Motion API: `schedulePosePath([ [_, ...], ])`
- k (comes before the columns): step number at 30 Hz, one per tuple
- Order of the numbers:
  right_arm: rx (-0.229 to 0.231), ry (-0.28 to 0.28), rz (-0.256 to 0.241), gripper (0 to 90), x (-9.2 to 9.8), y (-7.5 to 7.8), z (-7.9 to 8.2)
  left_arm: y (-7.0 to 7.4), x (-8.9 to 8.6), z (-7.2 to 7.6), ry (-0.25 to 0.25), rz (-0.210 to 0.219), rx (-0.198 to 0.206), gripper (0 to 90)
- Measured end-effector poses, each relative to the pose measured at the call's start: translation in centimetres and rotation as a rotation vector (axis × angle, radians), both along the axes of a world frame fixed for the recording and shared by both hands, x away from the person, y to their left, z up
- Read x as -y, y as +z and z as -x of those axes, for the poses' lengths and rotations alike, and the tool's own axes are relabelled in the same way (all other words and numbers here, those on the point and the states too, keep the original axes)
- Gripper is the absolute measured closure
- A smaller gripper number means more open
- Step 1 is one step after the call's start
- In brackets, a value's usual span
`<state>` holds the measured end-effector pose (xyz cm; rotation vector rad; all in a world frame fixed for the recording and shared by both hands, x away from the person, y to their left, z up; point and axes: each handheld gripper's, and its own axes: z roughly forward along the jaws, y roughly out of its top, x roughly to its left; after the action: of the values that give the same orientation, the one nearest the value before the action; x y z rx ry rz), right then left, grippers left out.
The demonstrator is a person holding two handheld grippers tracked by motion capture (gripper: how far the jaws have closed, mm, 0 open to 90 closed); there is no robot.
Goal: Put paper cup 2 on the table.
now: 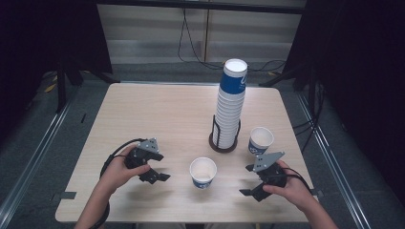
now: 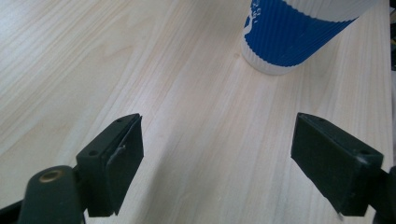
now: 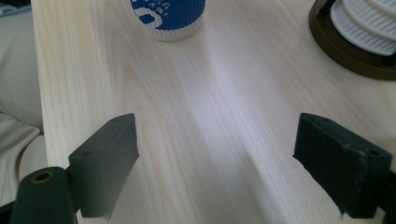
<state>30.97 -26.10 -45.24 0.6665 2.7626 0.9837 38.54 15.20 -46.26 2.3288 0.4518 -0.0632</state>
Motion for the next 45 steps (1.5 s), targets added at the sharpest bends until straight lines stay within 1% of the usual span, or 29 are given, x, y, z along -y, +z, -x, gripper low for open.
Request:
schedulePosePath([
  [1,0.006,-0.005,-0.004,13.0,0.2,-0.1,0.1,0.0,-0.2,-0.1,-0.014,-0.011,0.01,17.0],
  [2,0.006,-0.011,-0.009,13.0,0.3,-0.1,0.1,0.0,-0.3,-0.1,0.001,-0.013,0.0,17.0],
  [3,0.008,-0.016,-0.013,13.0,0.5,-0.2,0.1,-0.1,-0.4,-0.2,-0.005,-0.006,0.008,17.0],
  [4,0.013,-0.024,-0.016,13.1,0.8,-0.2,0.2,-0.1,-0.5,-0.2,0.003,-0.001,0.003,17.0],
  [5,0.01,-0.039,-0.035,13.1,1.4,-0.3,0.3,-0.3,-0.7,-0.3,0.016,0.004,0.006,17.0],
  [7,0.012,-0.046,-0.038,13.0,1.6,-0.3,0.3,-0.3,-0.8,-0.3,0.019,0.004,-0.002,17.0],
  [9,0.015,-0.057,-0.028,13.1,2.0,-0.4,0.4,-0.4,-1.2,-0.5,0.018,0.0,0.0,17.0],
  [10,0.02,-0.063,-0.03,13.1,2.3,-0.5,0.4,-0.5,-1.2,-0.5,0.033,0.012,0.004,17.1],
  [11,0.02,-0.069,-0.038,13.1,2.5,-0.6,0.5,-0.5,-1.4,-0.5,0.034,0.0,0.008,17.0],
  [12,0.02,-0.074,-0.047,13.1,2.7,-0.7,0.6,-0.6,-1.6,-0.6,0.033,0.002,0.004,17.0],
  [13,0.016,-0.081,-0.051,13.0,2.8,-0.9,0.6,-0.7,-1.6,-0.6,0.046,0.008,0.005,17.0],
  [14,0.021,-0.088,-0.046,13.0,3.0,-1.0,0.7,-0.8,-1.8,-0.7,0.038,-0.005,0.003,17.0],
  [16,0.027,-0.106,-0.043,13.1,3.5,-1.4,0.7,-1.1,-2.1,-0.9,0.041,-0.012,0.003,17.0],
  [18,0.03,-0.116,-0.045,13.0,3.7,-1.5,0.7,-1.2,-2.2,-0.9,0.046,-0.012,0.0,17.0],
  [19,0.03,-0.126,-0.048,13.1,4.0,-1.7,0.7,-1.3,-2.2,-0.9,0.056,0.0,0.002,17.0],
  [20,0.03,-0.126,-0.048,13.1,4.0,-1.7,0.7,-1.3,-2.4,-1.0,0.05,-0.013,0.001,17.0],
  [22,0.035,-0.146,-0.054,13.1,4.6,-2.0,0.7,-1.4,-2.8,-1.1,0.061,-0.005,0.006,17.1],
  [23,0.035,-0.146,-0.054,13.1,4.6,-2.0,0.7,-1.4,-2.9,-1.2,0.062,-0.009,0.007,17.1],
  [27,0.037,-0.176,-0.065,13.1,5.3,-2.3,0.7,-1.7,-3.3,-1.4,0.077,-0.006,0.003,17.1],
  [29,0.042,-0.183,-0.058,13.0,5.5,-2.3,0.8,-1.8,-3.4,-1.5,0.084,-0.004,0.005,17.1],
  [33,0.047,-0.203,-0.062,13.1,6.0,-2.5,0.7,-2.1,-3.9,-1.6,0.091,-0.008,0.006,17.1],
  [37,0.055,-0.221,-0.058,13.1,6.5,-2.8,0.7,-2.4,-4.5,-1.8,0.109,-0.028,0.01,17.1],
  [38,0.055,-0.222,-0.061,13.1,6.6,-2.9,0.6,-2.5,-4.6,-1.9,0.12,-0.021,0.011,17.0],
  [39,0.057,-0.226,-0.06,13.1,6.7,-3.0,0.6,-2.6,-4.7,-1.9,0.12,-0.02,0.012,17.1],
  [41,0.055,-0.228,-0.051,13.1,6.8,-3.2,0.5,-2.7,-5.0,-2.0,0.137,-0.023,0.016,17.1],
  [42,0.059,-0.231,-0.041,13.2,6.9,-3.4,0.4,-2.8,-5.0,-2.0,0.138,-0.032,0.027,17.1],
  [43,0.059,-0.235,-0.034,13.2,7.0,-3.5,0.4,-2.9,-5.1,-2.0,0.143,-0.038,0.027,17.0],
  [44,0.057,-0.236,-0.038,13.2,7.1,-3.7,0.4,-3.0,-5.1,-2.0,0.142,-0.029,0.033,17.0],
  [45,0.055,-0.236,-0.044,13.2,7.2,-3.8,0.4,-3.1,-5.1,-2.0,0.146,-0.031,0.031,17.1],
])
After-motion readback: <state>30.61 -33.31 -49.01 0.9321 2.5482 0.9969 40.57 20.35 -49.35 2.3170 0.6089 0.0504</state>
